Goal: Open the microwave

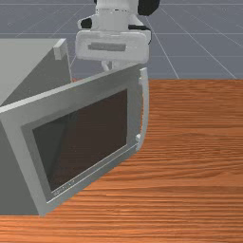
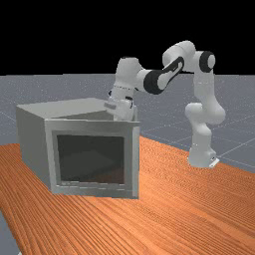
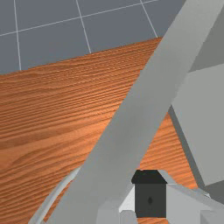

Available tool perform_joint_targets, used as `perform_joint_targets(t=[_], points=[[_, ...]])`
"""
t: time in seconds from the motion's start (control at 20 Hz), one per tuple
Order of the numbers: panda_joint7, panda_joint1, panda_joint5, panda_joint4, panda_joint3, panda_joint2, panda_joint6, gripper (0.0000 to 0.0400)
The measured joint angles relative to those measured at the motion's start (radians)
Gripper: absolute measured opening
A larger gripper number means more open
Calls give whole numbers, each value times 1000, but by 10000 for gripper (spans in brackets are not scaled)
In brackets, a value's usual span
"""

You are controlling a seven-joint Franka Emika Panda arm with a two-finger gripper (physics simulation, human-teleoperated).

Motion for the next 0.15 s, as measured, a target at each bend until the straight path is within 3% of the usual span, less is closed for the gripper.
perform_joint_targets(t=[0.15], points=[[20,41,25,297,34,205,-123,0]])
